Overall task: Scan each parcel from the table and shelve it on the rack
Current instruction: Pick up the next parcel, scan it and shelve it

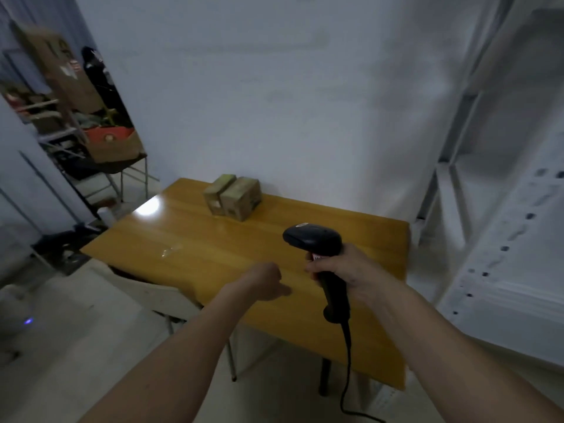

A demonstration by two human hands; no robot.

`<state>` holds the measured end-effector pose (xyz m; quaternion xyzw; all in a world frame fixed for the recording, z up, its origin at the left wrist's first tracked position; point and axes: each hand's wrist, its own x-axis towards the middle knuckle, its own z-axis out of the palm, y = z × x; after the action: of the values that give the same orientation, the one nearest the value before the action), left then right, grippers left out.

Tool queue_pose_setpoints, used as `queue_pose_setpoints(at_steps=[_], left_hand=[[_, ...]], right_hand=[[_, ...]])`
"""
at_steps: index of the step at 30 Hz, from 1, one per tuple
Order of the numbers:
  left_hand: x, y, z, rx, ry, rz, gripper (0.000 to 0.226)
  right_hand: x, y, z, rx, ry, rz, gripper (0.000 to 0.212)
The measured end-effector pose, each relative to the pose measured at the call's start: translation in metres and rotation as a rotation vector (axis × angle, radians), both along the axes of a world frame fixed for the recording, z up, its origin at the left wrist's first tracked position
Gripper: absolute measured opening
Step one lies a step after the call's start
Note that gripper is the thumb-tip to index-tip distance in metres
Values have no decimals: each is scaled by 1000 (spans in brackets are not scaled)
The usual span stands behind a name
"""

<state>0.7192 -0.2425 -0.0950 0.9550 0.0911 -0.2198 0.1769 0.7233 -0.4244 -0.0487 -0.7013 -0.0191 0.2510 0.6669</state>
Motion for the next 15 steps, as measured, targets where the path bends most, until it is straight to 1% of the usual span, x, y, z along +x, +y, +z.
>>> queue_pose_setpoints(at_steps=[3, 7, 15], left_hand=[[6, 60, -5, -37, -27, 89, 62], [16, 124, -10, -26, -38, 140, 66], [60, 189, -26, -81, -84, 194, 72]], right_hand=[[17, 53, -5, -3, 2, -22, 11], [32, 110, -11, -3, 44, -41, 12], [76, 180, -21, -31, 76, -99, 15]])
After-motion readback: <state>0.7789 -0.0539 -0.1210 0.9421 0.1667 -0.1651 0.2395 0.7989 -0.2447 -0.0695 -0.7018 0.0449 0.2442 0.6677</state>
